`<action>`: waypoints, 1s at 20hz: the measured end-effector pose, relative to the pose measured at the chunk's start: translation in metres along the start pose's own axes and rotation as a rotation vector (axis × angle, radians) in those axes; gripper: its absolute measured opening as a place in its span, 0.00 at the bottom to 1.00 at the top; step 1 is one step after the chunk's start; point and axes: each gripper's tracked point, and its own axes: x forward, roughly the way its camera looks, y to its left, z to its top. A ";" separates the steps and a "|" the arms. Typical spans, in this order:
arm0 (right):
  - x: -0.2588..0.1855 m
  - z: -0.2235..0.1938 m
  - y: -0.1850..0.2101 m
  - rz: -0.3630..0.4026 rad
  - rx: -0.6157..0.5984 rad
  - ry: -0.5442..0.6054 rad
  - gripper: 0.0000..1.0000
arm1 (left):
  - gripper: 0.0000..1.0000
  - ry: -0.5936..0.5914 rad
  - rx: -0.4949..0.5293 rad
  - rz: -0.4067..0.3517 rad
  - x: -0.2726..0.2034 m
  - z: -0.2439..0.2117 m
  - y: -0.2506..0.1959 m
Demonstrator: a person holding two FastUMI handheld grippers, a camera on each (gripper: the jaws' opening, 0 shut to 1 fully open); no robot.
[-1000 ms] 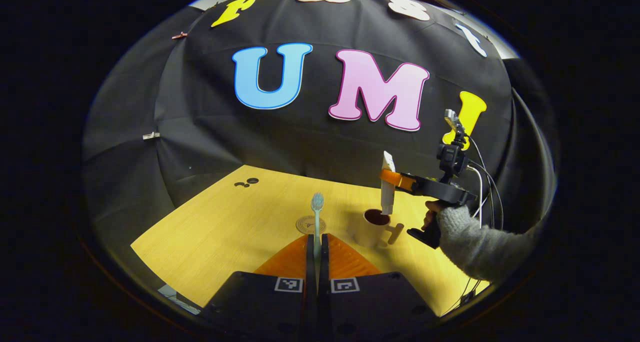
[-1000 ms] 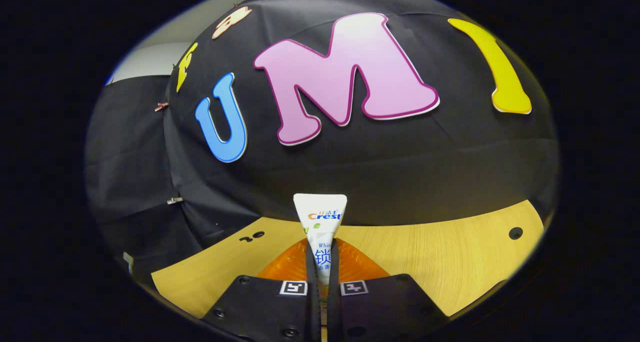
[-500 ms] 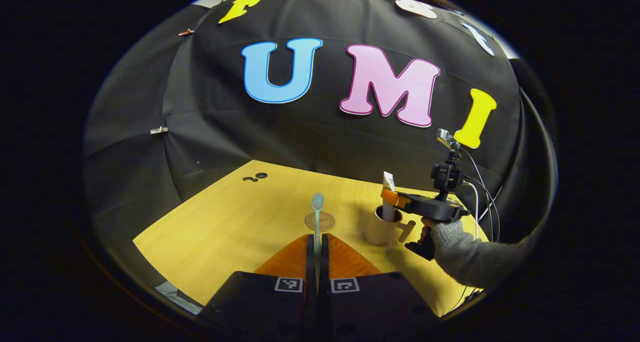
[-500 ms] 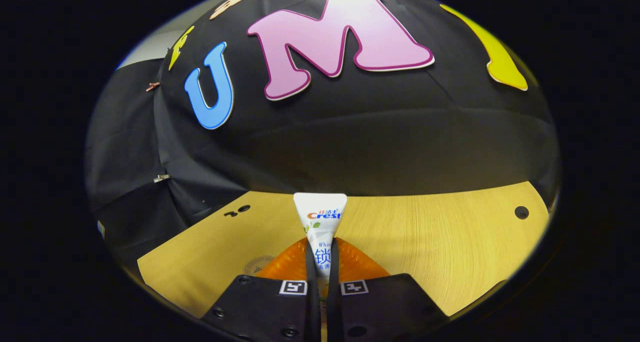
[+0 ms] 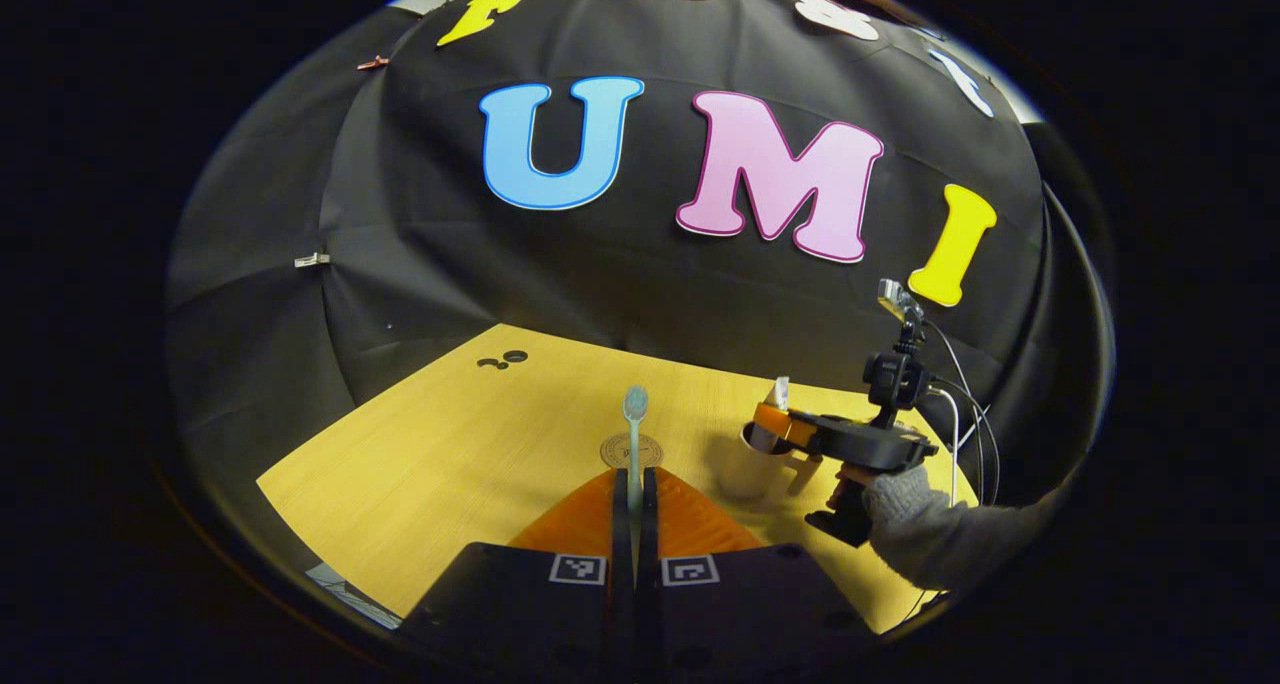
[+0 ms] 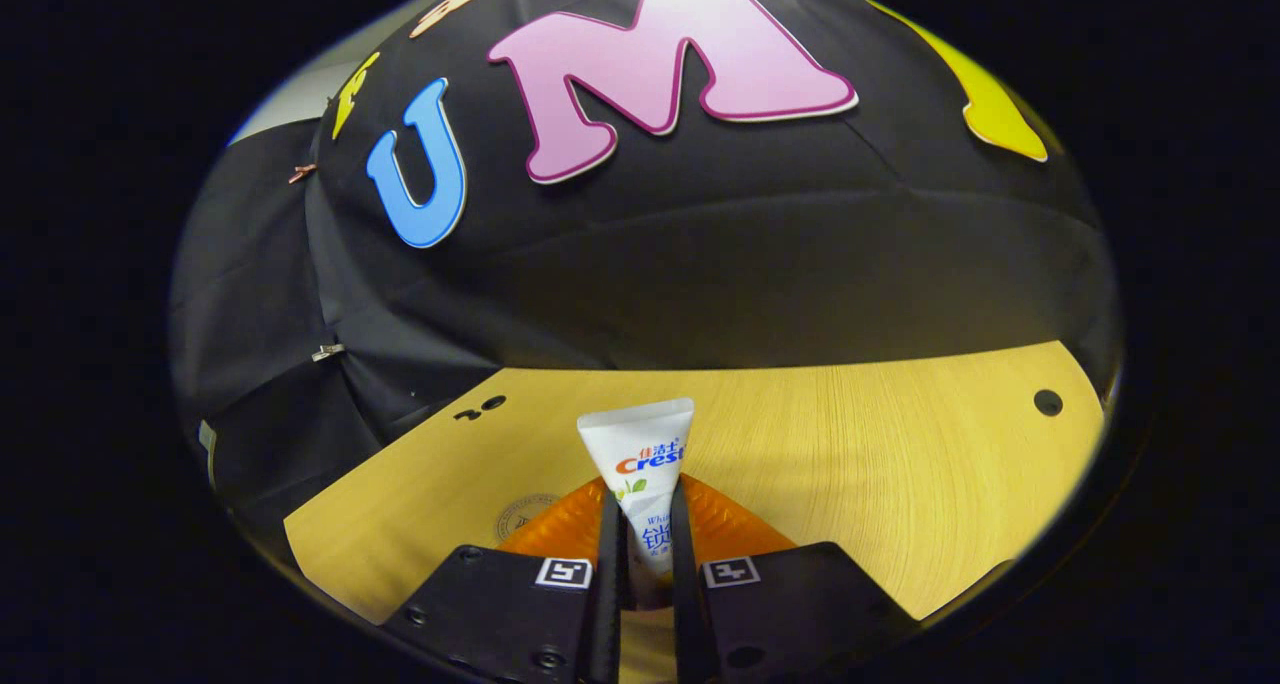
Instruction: Put the toothbrush and toothpaste on the desktop into the cup, then pick up the cup and place it on the coaster on the desktop.
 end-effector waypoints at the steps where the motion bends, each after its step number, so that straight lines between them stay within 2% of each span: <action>1: -0.003 0.001 0.001 0.002 0.016 -0.012 0.28 | 0.06 -0.001 -0.001 -0.007 0.002 0.002 -0.003; 2: -0.005 0.002 0.000 0.002 0.027 -0.012 0.29 | 0.06 -0.004 -0.003 -0.013 0.003 0.006 -0.006; 3: -0.009 0.004 0.000 0.001 0.042 -0.009 0.30 | 0.01 -0.009 -0.006 -0.023 0.006 0.008 -0.009; 4: -0.013 0.006 -0.001 -0.001 0.057 -0.010 0.32 | 0.06 -0.018 -0.008 -0.034 0.009 0.010 -0.015; 8: -0.035 0.018 -0.012 -0.016 0.092 -0.036 0.39 | 0.06 -0.056 -0.005 -0.084 0.026 0.029 -0.037; 9: -0.041 0.021 -0.016 -0.015 0.108 -0.043 0.29 | 0.06 -0.067 -0.004 -0.100 0.031 0.034 -0.044; 10: -0.047 0.025 -0.020 -0.009 0.134 -0.047 0.29 | 0.06 -0.079 -0.001 -0.117 0.036 0.037 -0.051; 11: -0.053 0.027 -0.024 -0.011 0.158 -0.049 0.32 | 0.06 -0.091 0.001 -0.136 0.042 0.042 -0.059; 12: -0.060 0.031 -0.030 -0.017 0.178 -0.058 0.46 | 0.06 -0.104 0.001 -0.155 0.049 0.046 -0.067; 15: -0.088 0.038 -0.050 -0.048 0.209 -0.078 0.47 | 0.06 -0.151 -0.027 -0.222 0.078 0.061 -0.097; 20: -0.125 0.013 -0.072 -0.082 0.158 -0.023 0.47 | 0.06 -0.237 -0.106 -0.306 0.124 0.081 -0.132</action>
